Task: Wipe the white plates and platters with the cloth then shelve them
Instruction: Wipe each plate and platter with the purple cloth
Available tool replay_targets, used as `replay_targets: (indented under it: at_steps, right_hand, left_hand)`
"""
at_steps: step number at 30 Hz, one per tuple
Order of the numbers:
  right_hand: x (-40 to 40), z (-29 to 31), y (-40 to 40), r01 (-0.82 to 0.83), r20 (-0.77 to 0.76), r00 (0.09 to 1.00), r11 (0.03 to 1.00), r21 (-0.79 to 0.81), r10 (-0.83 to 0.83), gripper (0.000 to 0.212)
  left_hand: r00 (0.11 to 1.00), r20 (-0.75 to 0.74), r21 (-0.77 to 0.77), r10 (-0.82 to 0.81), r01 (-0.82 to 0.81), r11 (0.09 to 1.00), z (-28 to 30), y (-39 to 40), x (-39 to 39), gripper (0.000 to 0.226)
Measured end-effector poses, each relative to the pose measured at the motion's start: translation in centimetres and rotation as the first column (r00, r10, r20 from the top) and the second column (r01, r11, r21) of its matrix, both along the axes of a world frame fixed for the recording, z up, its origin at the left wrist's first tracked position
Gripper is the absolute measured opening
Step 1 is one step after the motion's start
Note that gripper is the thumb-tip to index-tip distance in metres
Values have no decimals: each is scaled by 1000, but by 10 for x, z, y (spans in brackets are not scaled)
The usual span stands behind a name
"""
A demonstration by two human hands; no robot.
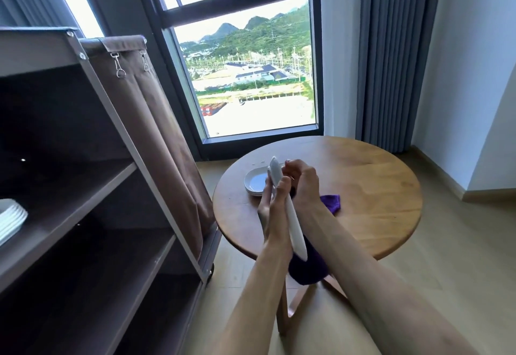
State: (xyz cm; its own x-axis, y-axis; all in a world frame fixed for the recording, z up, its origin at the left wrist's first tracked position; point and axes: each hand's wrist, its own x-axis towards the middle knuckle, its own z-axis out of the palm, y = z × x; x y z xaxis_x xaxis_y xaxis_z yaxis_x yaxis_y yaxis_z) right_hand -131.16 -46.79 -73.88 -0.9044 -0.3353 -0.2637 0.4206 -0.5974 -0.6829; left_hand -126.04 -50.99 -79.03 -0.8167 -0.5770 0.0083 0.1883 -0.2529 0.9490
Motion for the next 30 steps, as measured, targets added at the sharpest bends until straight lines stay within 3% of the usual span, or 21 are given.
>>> replay_targets:
  at_steps: [2, 5, 6, 8, 10, 13, 17, 19, 21, 23, 25, 28, 30]
  right_hand:
    - [2, 1, -1, -60, 55, 996, 992, -112, 67, 23]
    - [7, -4, 2, -103, 14, 994, 975, -197, 108, 28]
    - [9, -6, 5, -118, -40, 993, 981, -155, 113, 28]
    - [6, -9, 15, -44, -195, 979, 993, 107, 64, 24]
    - [-7, -13, 25, 175, -332, 943, 898, 403, -35, 20]
    - [-23, -13, 35, 362, -421, 903, 669, 649, -80, 14]
    - [-16, -12, 15, 436, -575, 814, 567, 699, 84, 29]
    - [-4, -15, 3, 546, -665, 714, 422, 724, 219, 30]
    - [8, -14, -3, 661, -744, 624, 347, 666, 240, 27]
    - [18, -10, -5, 748, -837, 526, 388, 539, 149, 27]
    - [24, 0, -6, 704, -840, 541, 528, 475, 35, 31]
    - [32, 13, -17, 313, -635, 757, 766, 561, 155, 36]
    - [42, 16, -31, -42, -416, 842, 812, 583, 343, 41]
  left_hand:
    - [1000, 14, 9, -8, 8, 1000, -1, -2, -2, 82]
    - [998, 4, 98, 63, -63, 993, 7, -9, -5, 80]
    - [995, 5, 152, 98, -97, 983, 10, -14, -7, 79]
    - [987, 1, 214, 162, -158, 964, 16, -25, -8, 87]
    - [970, -44, 233, 241, -224, 946, 25, -37, -6, 98]
    - [932, -111, 236, 345, -312, 920, 42, -51, -4, 95]
    - [868, -114, 175, 484, -462, 869, 61, -56, -7, 93]
    - [854, -118, 136, 507, -492, 860, 63, -59, -10, 78]
    - [828, -107, 93, 551, -543, 834, 65, -64, -11, 60]
    - [813, -106, 87, 573, -567, 819, 66, -67, -5, 57]
    - [783, -125, 133, 610, -596, 792, 65, -69, 3, 56]
    - [668, -227, 193, 709, -683, 705, 67, -76, 19, 54]
    - [606, -284, 184, 743, -726, 663, 74, -81, 32, 67]
